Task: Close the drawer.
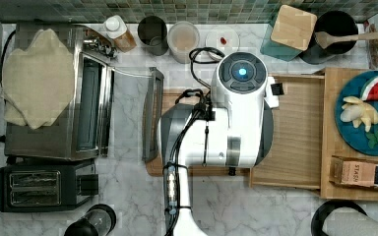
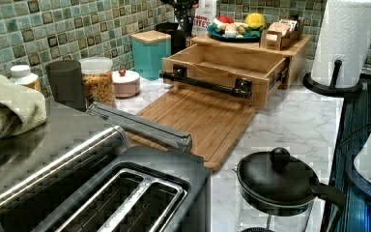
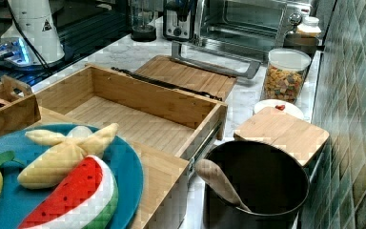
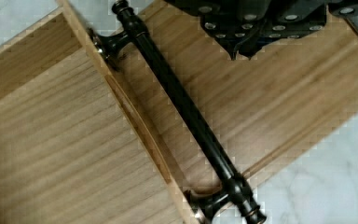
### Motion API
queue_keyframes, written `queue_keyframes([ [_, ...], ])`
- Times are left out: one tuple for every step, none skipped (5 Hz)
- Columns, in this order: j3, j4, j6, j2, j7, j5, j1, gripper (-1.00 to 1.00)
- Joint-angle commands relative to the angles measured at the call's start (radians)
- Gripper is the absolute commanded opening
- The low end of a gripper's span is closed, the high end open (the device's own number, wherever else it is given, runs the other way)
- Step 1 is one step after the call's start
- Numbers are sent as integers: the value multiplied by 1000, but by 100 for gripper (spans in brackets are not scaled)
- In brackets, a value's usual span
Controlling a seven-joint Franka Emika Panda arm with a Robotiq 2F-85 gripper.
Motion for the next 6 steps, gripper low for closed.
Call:
queue_keyframes([
  [-4, -89, 128, -133, -366, 69, -2, -100],
  [-67, -232, 616, 225, 55, -24, -10, -100],
  [-58, -247, 699, 289, 67, 19, -12, -100],
  [-111, -334, 879, 298, 251, -131, 49, -100],
  [-218, -390, 854, 202, 406, -294, 155, -100],
  [-244, -429, 818, 135, 474, -374, 181, -100],
])
